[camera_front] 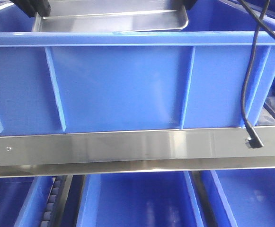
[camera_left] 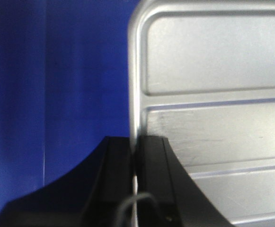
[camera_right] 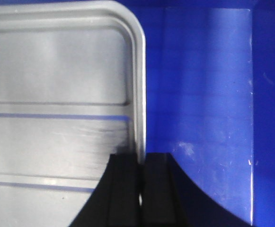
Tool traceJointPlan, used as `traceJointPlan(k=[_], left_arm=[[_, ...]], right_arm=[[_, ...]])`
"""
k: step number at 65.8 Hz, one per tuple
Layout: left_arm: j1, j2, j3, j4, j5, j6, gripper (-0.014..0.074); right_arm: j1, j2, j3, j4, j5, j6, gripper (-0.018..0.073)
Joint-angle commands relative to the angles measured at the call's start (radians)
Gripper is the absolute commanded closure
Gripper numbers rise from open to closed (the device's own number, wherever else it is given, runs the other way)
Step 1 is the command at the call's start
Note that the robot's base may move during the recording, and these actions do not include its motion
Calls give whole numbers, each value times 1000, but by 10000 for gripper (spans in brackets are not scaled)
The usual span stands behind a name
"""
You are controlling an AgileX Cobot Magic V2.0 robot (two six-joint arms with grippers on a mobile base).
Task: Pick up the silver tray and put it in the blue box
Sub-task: 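Open both grippers and raise them out of the bin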
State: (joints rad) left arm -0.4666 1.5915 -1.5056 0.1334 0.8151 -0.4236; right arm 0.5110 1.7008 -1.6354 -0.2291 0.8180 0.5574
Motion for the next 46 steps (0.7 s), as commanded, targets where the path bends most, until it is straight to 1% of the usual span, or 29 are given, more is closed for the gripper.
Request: traceJointPlan(k=[1,11,17,23,25,26,30,31,33,37,40,46], left_arm=[[-29,-38,-45,-133,-153,5,610],[-29,-38,-45,-99,-153,5,610],[-27,-38,-45,-99,-135,5,610],[-27,-35,-45,-89,-116,5,604],[-27,-31,-45,-80,-114,5,584],[-27,-30,-45,-76,-111,5,566],[-27,-22,-45,-63,-108,5,443],[-27,-21,-45,-63,-108,5,428],[-27,-18,-45,-63,-108,5,356],[-23,-16,-45,-61,-104,5,281],[-16,-16,-45,-61,-99,5,263],[9,-16,-45,-56,-97,5,276]], right_arm=[[26,-47,-49,109,-178,-8,404],[26,-47,-49,109,-176,-8,185],[26,-47,-49,109,-167,-8,100],[26,-47,-49,100,-156,-8,90],[26,-47,-49,96,-153,-8,90],[26,-47,-49,94,-154,-8,90],[23,-47,-49,87,-158,-8,90],[22,-47,-49,85,-160,-8,90],[19,-47,-49,83,-160,-8,90],[8,-47,-49,66,-156,-8,90],[-3,-47,-49,53,-143,-8,90],[-29,-48,-49,51,-121,-8,90]])
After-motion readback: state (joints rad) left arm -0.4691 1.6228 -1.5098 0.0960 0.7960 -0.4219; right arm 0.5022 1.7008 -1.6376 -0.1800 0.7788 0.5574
